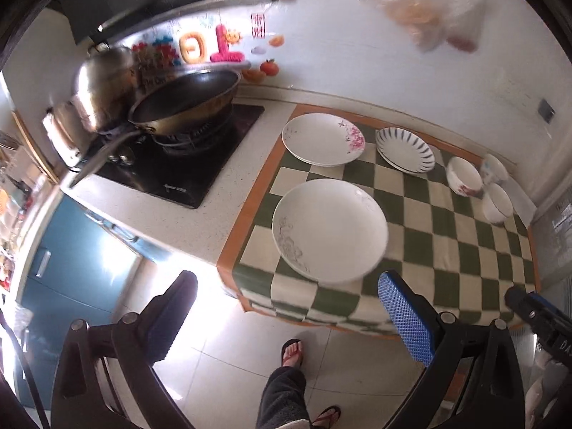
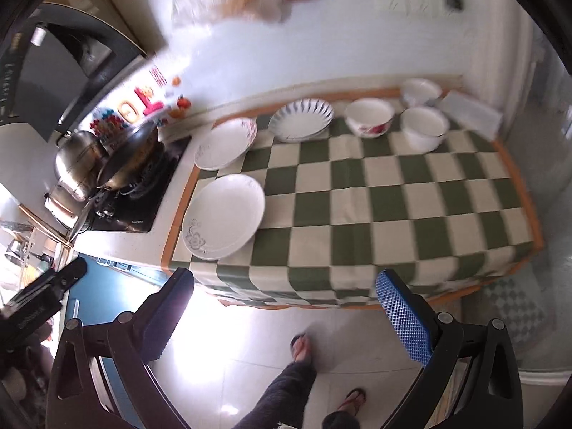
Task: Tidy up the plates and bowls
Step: 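Move both grippers to the grey-flower white plate and grip its rim, then lift the grey-flower plate off the cloth with both grippers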
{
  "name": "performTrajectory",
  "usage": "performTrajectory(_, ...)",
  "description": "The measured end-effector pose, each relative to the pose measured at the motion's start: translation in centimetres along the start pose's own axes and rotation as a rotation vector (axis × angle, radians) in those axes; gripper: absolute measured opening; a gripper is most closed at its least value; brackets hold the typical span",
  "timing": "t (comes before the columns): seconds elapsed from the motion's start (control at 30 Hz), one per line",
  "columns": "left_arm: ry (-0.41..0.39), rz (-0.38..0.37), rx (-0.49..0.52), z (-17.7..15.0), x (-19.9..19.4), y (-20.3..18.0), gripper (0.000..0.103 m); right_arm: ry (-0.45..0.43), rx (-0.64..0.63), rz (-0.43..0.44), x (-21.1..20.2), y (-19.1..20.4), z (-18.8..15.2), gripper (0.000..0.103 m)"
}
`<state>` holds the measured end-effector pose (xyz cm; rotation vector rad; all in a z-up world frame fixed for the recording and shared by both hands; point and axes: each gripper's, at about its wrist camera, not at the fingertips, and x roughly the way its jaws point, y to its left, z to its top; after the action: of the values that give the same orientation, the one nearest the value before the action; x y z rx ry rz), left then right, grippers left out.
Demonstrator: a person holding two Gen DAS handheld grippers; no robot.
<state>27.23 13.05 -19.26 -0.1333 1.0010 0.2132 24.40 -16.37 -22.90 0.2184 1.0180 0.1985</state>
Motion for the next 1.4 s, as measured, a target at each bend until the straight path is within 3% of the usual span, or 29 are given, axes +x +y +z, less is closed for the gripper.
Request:
performTrajectory(0.13, 0.08, -0.039, 0.005, 3.8, 7.3, 1.5, 0.103, 0.091, -0.004, -0.003, 9.6, 2.0, 4.1, 0.1)
performTrajectory(0.27, 0.226, -0.088, 0.032, 6.9, 15.1, 2.2, 0.103, 0.193, 0.008, 0.009, 18.3, 3.8, 7.3, 0.096)
performTrajectory(0.47, 0.396, -0.142, 0.061, 8.9, 23.7, 3.0, 0.1, 0.337, 0.115, 0.027, 28.8, 3.2, 9.9, 0.085)
performTrajectory(0.53, 0.447, -0.122, 0.091, 8.9, 25.9, 3.2, 0.099, 0.381, 0.13, 0.034, 31.2, 3.0, 10.0, 0.072)
performTrajectory(0.63, 0.496, -0.116, 0.147, 8.6, 27.8, 3.0, 0.088, 0.455, 0.176, 0.082, 35.0, 2.2, 9.4, 0.05)
performTrajectory(0.7, 0.524, -0.15, 0.155, 8.4, 28.5, 2.9, 0.073, 0.477, 0.209, 0.115, 36.2, 2.0, 9.0, 0.041)
performTrajectory(0.87, 0.545, -0.154, 0.169, 7.9, 29.1, 2.2, 0.068, 0.509, 0.193, 0.135, 38.3, 2.7, 8.3, 0.028)
performTrajectory(0.93, 0.55, -0.165, 0.168, 7.5, 29.3, 1.7, 0.055, 0.497, 0.157, 0.13, 38.7, 3.0, 8.2, 0.02)
performTrajectory(1.0, 0.572, -0.19, 0.156, 7.0, 29.4, 1.3, 0.033, 0.492, 0.149, 0.143, 38.5, 3.1, 7.9, 0.016)
performTrajectory(1.4, 0.497, -0.182, 0.139, 5.0, 26.1, -3.9, 0.033, 0.464, 0.115, 0.172, 36.5, 1.1, 8.1, 0.016)
